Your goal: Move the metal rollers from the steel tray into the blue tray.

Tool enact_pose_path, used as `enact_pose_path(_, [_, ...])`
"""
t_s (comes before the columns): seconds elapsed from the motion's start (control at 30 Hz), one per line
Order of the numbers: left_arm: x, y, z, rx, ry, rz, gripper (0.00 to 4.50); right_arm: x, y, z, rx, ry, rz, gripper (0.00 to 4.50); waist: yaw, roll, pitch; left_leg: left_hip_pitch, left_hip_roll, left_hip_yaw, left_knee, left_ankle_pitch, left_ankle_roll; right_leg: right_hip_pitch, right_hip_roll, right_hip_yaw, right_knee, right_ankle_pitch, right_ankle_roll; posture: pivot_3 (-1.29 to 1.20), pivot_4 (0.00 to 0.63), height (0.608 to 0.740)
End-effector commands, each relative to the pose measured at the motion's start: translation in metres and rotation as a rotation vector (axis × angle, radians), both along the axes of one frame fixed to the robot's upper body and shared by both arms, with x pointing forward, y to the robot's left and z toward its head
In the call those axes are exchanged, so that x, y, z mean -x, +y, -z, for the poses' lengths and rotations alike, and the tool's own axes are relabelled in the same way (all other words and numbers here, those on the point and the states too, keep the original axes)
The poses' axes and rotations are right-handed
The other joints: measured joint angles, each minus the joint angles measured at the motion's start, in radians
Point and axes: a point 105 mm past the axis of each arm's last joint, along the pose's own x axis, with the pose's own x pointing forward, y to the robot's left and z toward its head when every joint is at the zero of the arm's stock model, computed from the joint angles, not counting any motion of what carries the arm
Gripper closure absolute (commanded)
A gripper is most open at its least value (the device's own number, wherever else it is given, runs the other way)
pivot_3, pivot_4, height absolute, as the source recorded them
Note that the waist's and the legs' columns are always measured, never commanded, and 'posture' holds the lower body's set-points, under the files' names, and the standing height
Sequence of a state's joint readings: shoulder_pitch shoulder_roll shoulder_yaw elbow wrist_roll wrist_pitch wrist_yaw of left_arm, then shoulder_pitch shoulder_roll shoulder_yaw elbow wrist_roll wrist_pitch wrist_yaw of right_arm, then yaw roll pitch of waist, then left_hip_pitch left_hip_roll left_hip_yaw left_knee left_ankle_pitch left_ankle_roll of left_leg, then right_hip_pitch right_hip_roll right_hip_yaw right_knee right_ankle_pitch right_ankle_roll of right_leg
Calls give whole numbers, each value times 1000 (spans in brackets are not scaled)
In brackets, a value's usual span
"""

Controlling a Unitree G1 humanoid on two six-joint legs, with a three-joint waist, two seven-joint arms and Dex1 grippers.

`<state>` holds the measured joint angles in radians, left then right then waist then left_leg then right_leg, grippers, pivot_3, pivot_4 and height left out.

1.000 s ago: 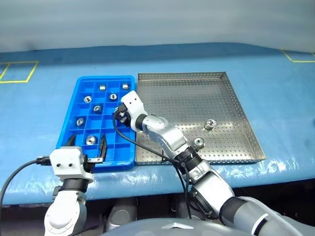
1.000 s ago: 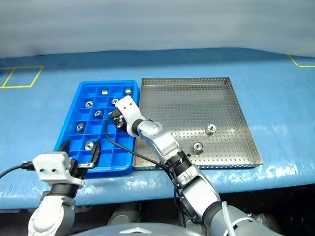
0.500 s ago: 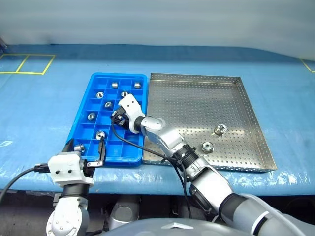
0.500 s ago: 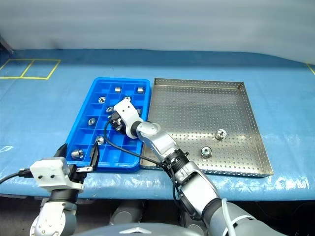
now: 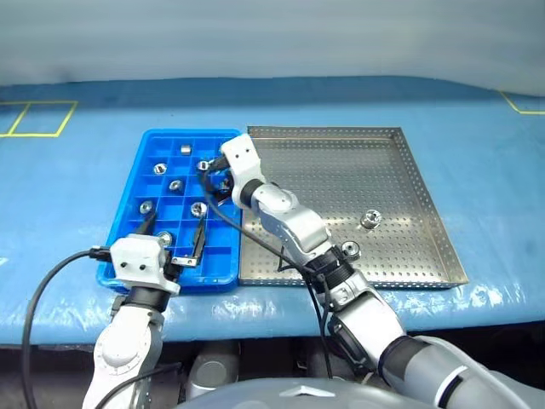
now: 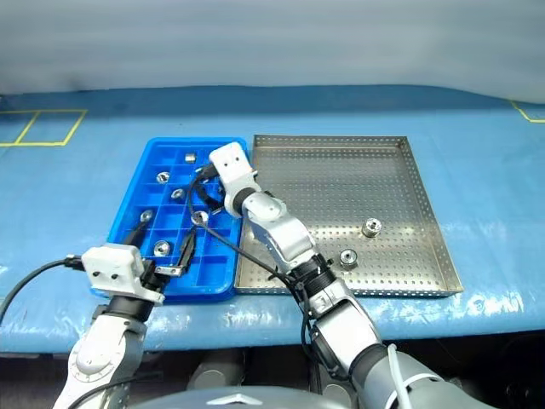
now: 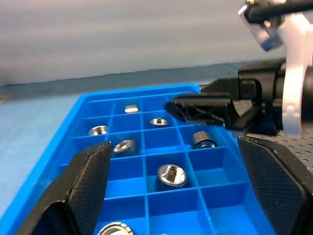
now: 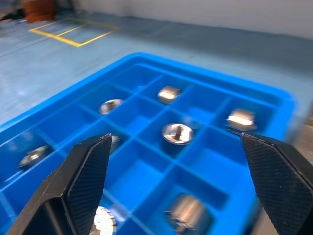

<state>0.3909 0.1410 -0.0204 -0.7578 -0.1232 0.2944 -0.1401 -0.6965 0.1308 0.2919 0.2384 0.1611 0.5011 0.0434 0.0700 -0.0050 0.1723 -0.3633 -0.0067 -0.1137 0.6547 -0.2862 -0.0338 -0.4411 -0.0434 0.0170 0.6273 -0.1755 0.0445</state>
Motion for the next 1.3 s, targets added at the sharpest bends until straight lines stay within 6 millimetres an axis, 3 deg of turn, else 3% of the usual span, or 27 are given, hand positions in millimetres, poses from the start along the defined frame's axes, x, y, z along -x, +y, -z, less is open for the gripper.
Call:
enact_pose_path(0.03, [-6,-13,-3,9,-10,86,0,-8,-35,-5,8,-21,199,43,-25,0,0,0,0,0,0,0,0,0,0,0,0,0,0,70,150,740])
enact_pose_path(0.3, [-20,-38,-4,9,-9,261,0,-3,-110,13,71,34,502,43,-112,1,-1,0,0,2,0,0,0,0,0,1,0,6,2,-54,150,740])
enact_pose_path(0.7, [-27,-54,-4,15,-3,353,0,21,-164,35,106,123,670,43,-160,1,-1,1,0,3,3,0,1,1,0,3,1,4,6,-101,150,740])
enact_pose_path(0.97, [-27,-54,-4,16,-3,350,0,40,-176,50,116,193,691,43,-164,2,-1,1,0,3,3,0,1,2,0,4,1,4,6,-98,150,740])
enact_pose_path(1.3, [-26,-54,-4,16,-5,350,0,40,-173,51,117,202,683,43,-163,2,-1,2,0,3,5,0,2,3,0,4,1,3,6,-90,150,740])
